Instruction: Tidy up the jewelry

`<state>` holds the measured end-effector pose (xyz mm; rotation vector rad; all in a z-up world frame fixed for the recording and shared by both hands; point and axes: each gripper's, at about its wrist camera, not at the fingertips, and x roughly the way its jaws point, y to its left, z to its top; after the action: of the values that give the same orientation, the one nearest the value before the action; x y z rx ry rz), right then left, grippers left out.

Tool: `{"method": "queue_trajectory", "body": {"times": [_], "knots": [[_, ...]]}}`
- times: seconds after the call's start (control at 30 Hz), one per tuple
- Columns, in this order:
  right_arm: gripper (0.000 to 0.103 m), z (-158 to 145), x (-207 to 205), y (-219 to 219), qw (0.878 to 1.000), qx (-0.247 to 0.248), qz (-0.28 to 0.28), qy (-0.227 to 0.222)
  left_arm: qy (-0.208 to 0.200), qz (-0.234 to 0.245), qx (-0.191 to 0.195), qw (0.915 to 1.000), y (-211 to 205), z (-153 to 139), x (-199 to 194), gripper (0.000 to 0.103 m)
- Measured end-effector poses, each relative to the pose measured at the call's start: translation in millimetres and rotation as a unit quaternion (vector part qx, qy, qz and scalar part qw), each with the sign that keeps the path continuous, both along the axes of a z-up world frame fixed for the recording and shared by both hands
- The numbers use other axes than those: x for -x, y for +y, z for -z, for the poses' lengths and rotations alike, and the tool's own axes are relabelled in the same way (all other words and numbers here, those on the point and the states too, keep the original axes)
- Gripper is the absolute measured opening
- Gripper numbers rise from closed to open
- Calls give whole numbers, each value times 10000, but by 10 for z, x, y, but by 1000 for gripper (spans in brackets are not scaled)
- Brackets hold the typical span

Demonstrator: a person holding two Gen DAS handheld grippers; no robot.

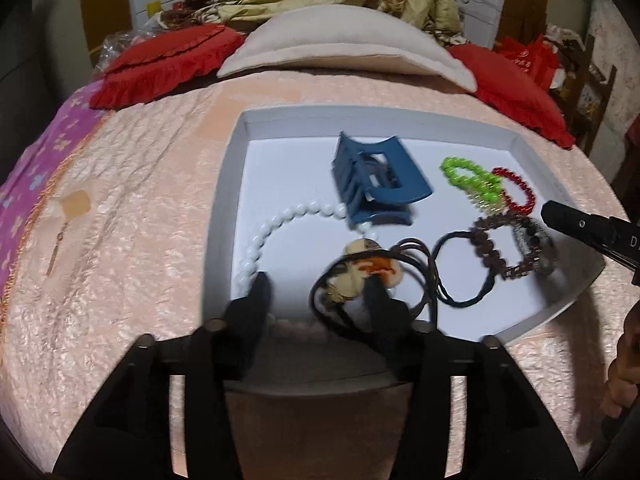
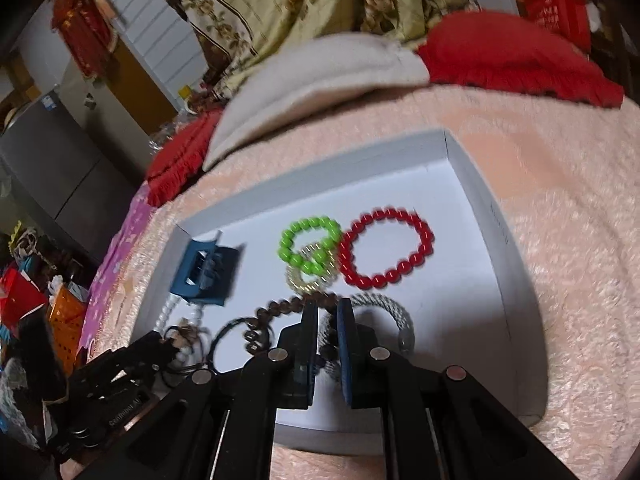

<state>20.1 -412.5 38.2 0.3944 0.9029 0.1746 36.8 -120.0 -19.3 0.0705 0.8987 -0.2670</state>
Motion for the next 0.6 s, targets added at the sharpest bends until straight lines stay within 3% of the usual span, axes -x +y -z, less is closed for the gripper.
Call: {"method": "queue_trajectory", "body": {"times": [0.03, 0.17, 0.27, 0.33, 0.37, 0.4, 0.47, 0.6], "knots": [[14, -43, 21, 17, 9999, 83, 4, -78, -73, 2, 21, 10000, -3, -33, 7, 69], [43, -240, 139, 109, 9976, 520, 33, -461, -249, -3, 202, 9995, 17, -217, 48, 80], [47, -361, 253, 134, 9960, 739, 98, -484, -337, -83, 130, 9993, 63, -393, 140, 87], [48, -448, 389, 138, 9961, 819, 134, -302, -406, -249, -40, 9989, 127, -510, 290, 101], [58, -491, 464, 128, 9959, 855, 124, -254, -458, -309, -115, 9984, 159, -552, 366, 102], [78, -565, 575, 144, 9954, 929, 145, -206, -595, -318, -174, 9976, 186, -630, 497, 102], [95, -675, 751, 152, 9940, 1058, 231, -171, -892, -258, -287, 9953, 206, -770, 750, 102], [95, -916, 1105, 233, 9909, 1323, 132, -220, -1200, -114, -514, 9914, 217, -1052, 1162, 103]]}}
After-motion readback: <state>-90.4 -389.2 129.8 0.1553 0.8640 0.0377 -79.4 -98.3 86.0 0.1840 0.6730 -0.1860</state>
